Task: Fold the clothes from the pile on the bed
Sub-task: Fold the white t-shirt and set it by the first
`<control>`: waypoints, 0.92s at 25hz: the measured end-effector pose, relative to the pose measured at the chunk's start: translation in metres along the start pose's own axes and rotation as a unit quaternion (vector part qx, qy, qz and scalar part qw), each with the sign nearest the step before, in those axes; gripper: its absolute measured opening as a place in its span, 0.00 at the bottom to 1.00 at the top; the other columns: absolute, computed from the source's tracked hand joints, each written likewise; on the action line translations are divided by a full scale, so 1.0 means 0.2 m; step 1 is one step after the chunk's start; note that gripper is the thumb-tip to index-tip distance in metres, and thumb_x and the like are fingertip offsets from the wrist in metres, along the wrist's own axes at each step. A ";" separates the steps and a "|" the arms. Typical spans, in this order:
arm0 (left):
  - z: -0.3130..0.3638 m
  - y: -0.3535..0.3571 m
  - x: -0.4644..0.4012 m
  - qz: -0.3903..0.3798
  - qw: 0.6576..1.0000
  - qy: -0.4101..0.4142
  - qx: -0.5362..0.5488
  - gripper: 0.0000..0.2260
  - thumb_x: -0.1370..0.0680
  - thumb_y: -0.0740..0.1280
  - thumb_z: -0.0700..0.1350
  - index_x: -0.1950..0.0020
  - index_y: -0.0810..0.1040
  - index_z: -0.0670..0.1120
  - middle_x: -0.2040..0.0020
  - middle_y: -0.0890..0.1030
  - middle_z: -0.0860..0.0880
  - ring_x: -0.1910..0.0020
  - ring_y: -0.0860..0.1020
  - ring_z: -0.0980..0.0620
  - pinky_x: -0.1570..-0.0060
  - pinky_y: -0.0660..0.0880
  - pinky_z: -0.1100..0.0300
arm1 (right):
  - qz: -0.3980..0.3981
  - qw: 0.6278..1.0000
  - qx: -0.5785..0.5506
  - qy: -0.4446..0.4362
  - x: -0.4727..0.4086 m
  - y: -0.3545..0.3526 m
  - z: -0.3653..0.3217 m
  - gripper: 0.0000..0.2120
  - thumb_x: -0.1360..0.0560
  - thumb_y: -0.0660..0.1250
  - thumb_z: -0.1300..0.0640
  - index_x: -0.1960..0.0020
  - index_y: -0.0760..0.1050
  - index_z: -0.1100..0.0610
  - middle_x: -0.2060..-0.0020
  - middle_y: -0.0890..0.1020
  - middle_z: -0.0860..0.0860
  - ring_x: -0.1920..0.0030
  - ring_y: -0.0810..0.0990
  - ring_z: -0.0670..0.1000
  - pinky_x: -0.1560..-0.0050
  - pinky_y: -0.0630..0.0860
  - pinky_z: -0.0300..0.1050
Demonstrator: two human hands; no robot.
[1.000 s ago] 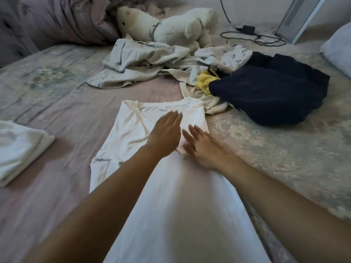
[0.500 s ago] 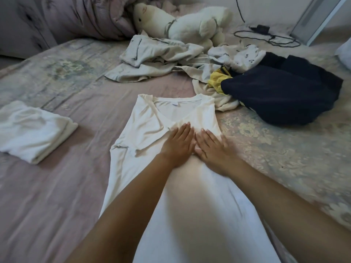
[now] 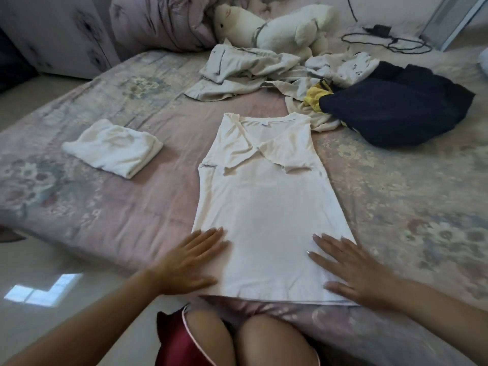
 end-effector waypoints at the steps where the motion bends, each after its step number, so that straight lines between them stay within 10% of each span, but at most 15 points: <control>1: 0.06 0.02 0.09 -0.014 1.000 0.010 -0.011 0.35 0.22 0.53 0.67 0.23 0.56 0.45 0.23 0.55 0.44 0.24 0.55 0.46 0.28 0.52 0.51 | -0.008 1.000 0.011 -0.015 0.09 0.03 -0.04 0.32 0.21 0.47 0.34 0.23 0.53 0.50 0.24 0.59 0.53 0.25 0.55 0.52 0.31 0.53 0.51; 6: 0.10 0.02 0.22 0.048 0.998 0.009 -0.041 0.27 0.19 0.52 0.59 0.31 0.66 0.39 0.31 0.69 0.38 0.32 0.70 0.42 0.29 0.58 0.52 | 0.013 0.998 0.050 -0.039 0.19 0.01 -0.05 0.38 0.23 0.48 0.32 0.23 0.52 0.57 0.26 0.60 0.58 0.27 0.58 0.55 0.29 0.51 0.48; 11: 0.09 -0.11 0.26 0.118 0.991 0.064 0.006 0.10 0.20 0.56 0.46 0.46 0.74 0.43 0.42 0.78 0.39 0.45 0.79 0.43 0.50 0.79 0.55 | 0.106 0.982 0.122 -0.102 0.27 -0.15 -0.05 0.18 0.19 0.43 0.58 0.39 0.68 0.61 0.45 0.81 0.61 0.46 0.82 0.57 0.43 0.71 0.50; 16: -0.07 -0.20 0.23 0.122 0.977 -0.071 0.159 0.16 0.34 0.69 0.36 0.53 0.77 0.55 0.54 0.79 0.54 0.55 0.74 0.61 0.59 0.74 0.64 | 0.161 0.981 -0.097 0.039 0.27 -0.27 0.13 0.10 0.23 0.57 0.58 0.46 0.72 0.47 0.52 0.83 0.55 0.50 0.79 0.46 0.50 0.73 0.35; 23: -0.31 -0.49 -0.07 0.227 0.825 -0.244 0.456 0.04 0.26 0.70 0.38 0.56 0.81 0.48 0.61 0.82 0.51 0.62 0.77 0.60 0.60 0.74 0.65 | 0.177 0.800 -0.500 0.281 -0.03 -0.44 0.39 0.11 0.26 0.67 0.69 0.57 0.81 0.54 0.63 0.84 0.44 0.62 0.80 0.38 0.60 0.74 0.29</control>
Point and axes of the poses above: each hand's wrist, its own x-axis away from the middle knuckle, its own y-axis out of the palm, z = x × y, the point moved 9 cm from there along -x, towards the middle knuckle
